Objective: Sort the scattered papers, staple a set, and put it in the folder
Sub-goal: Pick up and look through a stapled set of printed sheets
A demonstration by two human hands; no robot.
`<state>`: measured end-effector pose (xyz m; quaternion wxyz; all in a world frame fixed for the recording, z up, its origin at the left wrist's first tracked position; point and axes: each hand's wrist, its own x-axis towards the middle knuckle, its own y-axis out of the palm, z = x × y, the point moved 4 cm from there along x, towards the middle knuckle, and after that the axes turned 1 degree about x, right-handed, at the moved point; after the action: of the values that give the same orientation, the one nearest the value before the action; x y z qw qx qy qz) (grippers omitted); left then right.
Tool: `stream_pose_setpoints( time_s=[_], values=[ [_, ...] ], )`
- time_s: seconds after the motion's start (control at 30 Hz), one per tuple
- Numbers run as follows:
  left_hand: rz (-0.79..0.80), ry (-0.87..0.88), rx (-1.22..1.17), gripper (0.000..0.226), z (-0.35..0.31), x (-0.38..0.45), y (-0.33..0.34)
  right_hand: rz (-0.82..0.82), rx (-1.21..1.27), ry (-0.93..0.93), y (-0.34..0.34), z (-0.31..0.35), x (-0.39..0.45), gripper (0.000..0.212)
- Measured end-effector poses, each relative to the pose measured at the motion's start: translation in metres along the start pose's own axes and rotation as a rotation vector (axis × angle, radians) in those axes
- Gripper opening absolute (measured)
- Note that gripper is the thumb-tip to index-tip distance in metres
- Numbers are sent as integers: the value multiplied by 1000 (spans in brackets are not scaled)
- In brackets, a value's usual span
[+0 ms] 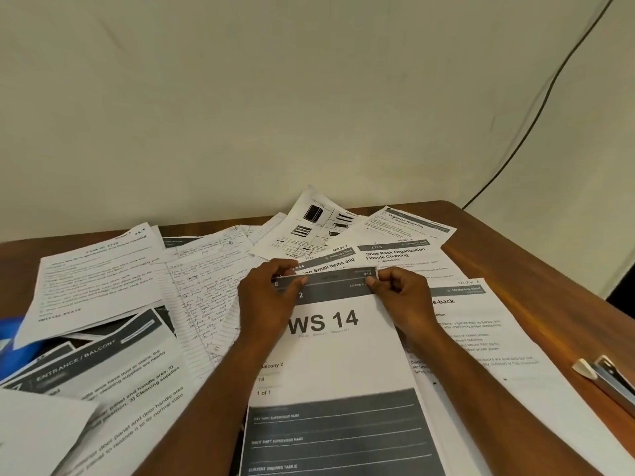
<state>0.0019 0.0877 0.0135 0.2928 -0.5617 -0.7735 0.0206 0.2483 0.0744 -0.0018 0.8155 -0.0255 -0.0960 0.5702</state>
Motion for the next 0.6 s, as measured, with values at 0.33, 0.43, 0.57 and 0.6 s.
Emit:
stream_pose_setpoints(
  time_s=[0.33, 0.43, 0.57, 0.6],
  values=[
    [-5, -43, -43, 52, 2, 0, -3, -27, 285, 60, -14, 5, -2, 12],
    [16, -109, -168, 65, 5, 2, -4, -52, 275, 46, -15, 5, -1, 12],
    [67, -184, -287, 73, 9, 4, -3, -94, 248, 20, -19, 5, 2, 11],
    [80, -184, -297, 73, 9, 4, -2, -99, 248, 17, -19, 4, 2, 11]
  ],
)
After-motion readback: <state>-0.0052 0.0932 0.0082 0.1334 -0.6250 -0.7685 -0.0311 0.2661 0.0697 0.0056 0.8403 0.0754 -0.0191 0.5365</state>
